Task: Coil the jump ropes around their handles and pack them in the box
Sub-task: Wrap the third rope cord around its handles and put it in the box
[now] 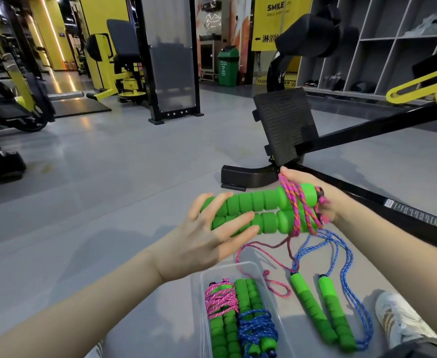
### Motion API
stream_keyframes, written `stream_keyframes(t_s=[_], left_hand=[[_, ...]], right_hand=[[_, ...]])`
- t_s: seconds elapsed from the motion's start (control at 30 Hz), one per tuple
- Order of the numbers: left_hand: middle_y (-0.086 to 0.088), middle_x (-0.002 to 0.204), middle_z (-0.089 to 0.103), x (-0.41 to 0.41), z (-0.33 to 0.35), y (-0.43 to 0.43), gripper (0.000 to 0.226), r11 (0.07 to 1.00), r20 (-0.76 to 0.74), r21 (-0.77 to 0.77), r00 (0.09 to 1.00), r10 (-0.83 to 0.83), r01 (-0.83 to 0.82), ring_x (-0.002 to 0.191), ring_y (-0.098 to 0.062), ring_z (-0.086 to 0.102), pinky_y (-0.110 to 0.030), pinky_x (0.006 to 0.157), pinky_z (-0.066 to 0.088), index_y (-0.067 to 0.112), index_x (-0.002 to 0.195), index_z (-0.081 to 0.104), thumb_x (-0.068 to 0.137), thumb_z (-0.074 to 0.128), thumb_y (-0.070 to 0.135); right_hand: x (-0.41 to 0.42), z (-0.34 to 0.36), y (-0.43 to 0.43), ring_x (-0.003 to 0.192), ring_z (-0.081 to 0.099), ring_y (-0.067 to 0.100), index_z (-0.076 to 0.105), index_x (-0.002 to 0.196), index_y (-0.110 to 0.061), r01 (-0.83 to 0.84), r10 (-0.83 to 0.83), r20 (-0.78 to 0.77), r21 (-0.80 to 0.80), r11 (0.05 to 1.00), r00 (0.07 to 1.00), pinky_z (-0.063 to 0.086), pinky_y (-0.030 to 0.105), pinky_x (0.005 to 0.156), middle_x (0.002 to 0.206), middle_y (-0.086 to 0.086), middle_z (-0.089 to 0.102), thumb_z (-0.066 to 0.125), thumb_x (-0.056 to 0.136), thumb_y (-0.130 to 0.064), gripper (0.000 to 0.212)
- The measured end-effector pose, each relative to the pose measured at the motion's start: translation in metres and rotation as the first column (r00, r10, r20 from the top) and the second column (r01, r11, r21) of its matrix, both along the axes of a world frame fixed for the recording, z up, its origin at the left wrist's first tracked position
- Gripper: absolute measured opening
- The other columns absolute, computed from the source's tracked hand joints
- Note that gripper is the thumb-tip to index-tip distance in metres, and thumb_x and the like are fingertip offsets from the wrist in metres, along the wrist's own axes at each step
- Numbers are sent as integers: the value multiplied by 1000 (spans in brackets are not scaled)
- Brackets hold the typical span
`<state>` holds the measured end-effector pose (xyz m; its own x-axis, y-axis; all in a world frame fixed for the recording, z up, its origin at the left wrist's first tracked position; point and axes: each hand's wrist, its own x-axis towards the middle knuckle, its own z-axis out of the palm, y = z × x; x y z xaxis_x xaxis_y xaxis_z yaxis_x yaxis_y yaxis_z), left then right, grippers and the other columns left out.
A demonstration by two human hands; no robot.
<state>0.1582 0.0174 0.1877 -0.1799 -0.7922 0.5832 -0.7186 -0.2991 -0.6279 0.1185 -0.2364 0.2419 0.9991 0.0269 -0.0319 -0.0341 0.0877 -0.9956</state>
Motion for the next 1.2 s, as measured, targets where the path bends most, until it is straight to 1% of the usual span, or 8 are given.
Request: stream_keyframes(t_s=[0.1, 0.2, 0.27, 0.4, 0.67, 0.97, 1.07, 1.2], left_hand=[[-12, 137, 40, 10, 6, 0, 39, 995, -53, -61, 996, 76, -79, 116, -51, 41, -58, 91, 38, 10, 135, 42, 100, 28, 2], [-14, 135, 42, 20, 5, 2, 41, 979, -78, -141, 988, 136, -146, 112, -53, 49, -55, 87, 42, 8, 134, 43, 98, 28, -2], [-15, 134, 42, 26, 3, 3, 44, 963, -115, -191, 979, 169, -189, 111, -52, 49, -54, 86, 41, 8, 134, 44, 94, 32, -6], [-16, 131, 48, 44, 5, 10, 50, 936, -118, -235, 964, 239, -260, 108, -51, 49, -50, 81, 39, 6, 132, 47, 85, 41, -12], [-20, 116, 63, 53, 2, 27, 48, 924, -74, -123, 932, 356, -363, 94, -53, 56, -48, 70, 45, -1, 120, 62, 92, 24, -11], [-20, 114, 62, 61, -4, 37, 46, 910, -6, -44, 911, 413, -412, 92, -52, 56, -49, 69, 44, -1, 119, 61, 89, 28, -10], [-20, 115, 62, 61, -2, 37, 48, 909, -17, -42, 910, 415, -415, 93, -53, 55, -48, 70, 43, -1, 121, 60, 90, 25, -9], [-20, 118, 60, 57, -1, 31, 45, 929, -2, -17, 929, 370, -370, 95, -53, 55, -51, 72, 44, -1, 126, 53, 90, 26, -8]], right_hand=[[-2, -14, 18, 37, 52, 6, 61, 52, -10, 3, -4, 14, 83, 997, 1000, 42, 17, 41, 50, 1, 56, 79, 66, -14, 24], [10, -31, 26, 37, 18, 6, 37, 58, -17, 76, -75, -6, 25, 997, 997, 18, 18, 40, 43, -6, 26, 43, 96, -17, 39], [14, -28, 34, 38, 12, 8, 50, 70, -10, 106, -106, 12, -74, 992, 994, 16, 18, 40, 43, -3, 22, 33, 100, -20, 36], [11, -23, 43, 36, 14, 10, 59, 98, -5, 71, -71, 7, -194, 978, 997, 18, 18, 41, 43, 0, 26, 33, 102, -30, 37], [3, -1, 48, 35, 24, 15, 56, 104, 3, -155, 126, -91, -537, 829, 988, 31, 23, 42, 45, 6, 37, 33, 102, -27, 38], [-8, 26, 38, 40, 47, 19, 59, 98, -2, -356, 312, -185, -635, 686, 932, 57, 38, 74, 42, 2, 40, 53, 95, -23, 22], [-10, 34, 32, 42, 48, 20, 61, 99, -2, -270, 289, -85, -666, 696, 954, 55, 35, 65, 48, 9, 44, 53, 94, -21, 21], [-3, 45, 22, 54, 43, 17, 66, 88, 1, 101, 191, 280, -769, 632, 941, 38, 28, 53, 57, 15, 47, 59, 90, -31, 32]])
